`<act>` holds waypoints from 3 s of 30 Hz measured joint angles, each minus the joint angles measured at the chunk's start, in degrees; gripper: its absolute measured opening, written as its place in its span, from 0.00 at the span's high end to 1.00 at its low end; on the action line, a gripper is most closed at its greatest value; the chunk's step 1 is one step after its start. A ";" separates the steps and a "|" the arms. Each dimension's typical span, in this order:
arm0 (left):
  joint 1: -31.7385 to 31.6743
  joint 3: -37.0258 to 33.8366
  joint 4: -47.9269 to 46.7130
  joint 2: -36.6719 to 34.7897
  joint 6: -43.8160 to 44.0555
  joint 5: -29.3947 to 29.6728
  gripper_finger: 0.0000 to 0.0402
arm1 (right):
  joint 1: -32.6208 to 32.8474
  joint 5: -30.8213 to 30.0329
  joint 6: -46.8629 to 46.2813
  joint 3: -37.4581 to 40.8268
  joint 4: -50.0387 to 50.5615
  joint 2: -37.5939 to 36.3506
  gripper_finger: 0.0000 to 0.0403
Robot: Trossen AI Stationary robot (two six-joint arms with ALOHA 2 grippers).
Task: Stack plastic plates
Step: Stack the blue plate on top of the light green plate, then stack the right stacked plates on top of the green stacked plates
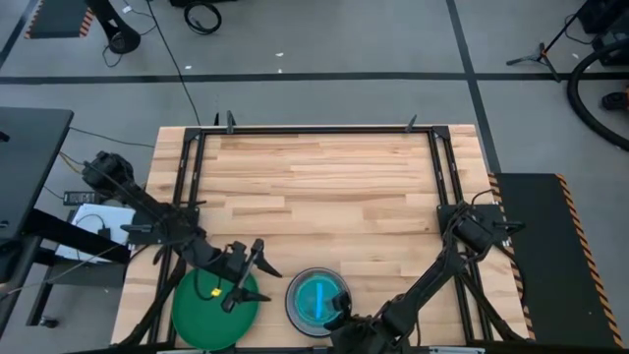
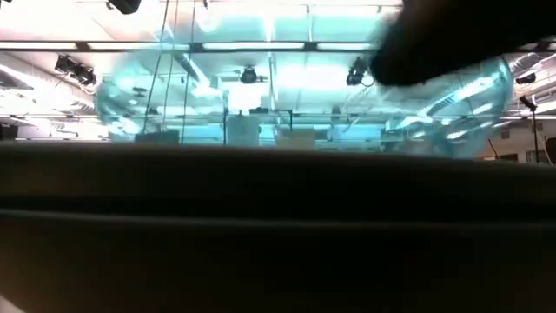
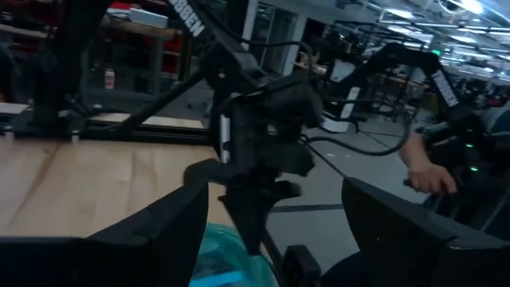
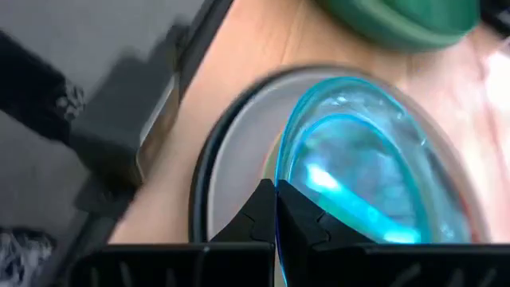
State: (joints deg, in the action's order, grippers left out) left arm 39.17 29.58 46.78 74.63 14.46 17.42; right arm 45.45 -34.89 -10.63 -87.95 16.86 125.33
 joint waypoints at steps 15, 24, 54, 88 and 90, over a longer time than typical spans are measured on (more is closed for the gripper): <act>-1.44 -0.02 -15.63 4.03 12.83 7.83 0.33 | -1.89 1.69 -0.67 0.42 1.74 1.52 0.80; -0.28 0.02 -11.30 6.44 10.10 8.16 0.39 | -1.20 6.77 -5.82 -0.25 4.58 -1.59 0.67; 6.08 0.04 1.32 6.86 -1.36 16.09 0.50 | -1.79 4.38 15.15 9.84 3.92 -5.45 0.56; -7.23 14.72 -51.38 12.96 27.48 14.13 0.27 | -7.80 -16.23 -10.20 0.92 29.52 -20.99 0.56; -7.98 16.59 -56.64 12.96 30.60 14.20 0.28 | -11.13 -14.99 -12.89 1.78 30.82 -23.26 0.56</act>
State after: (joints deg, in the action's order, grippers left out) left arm 31.19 46.18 -9.86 87.59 45.05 31.62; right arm 34.32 -49.88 -23.52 -86.17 47.68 102.07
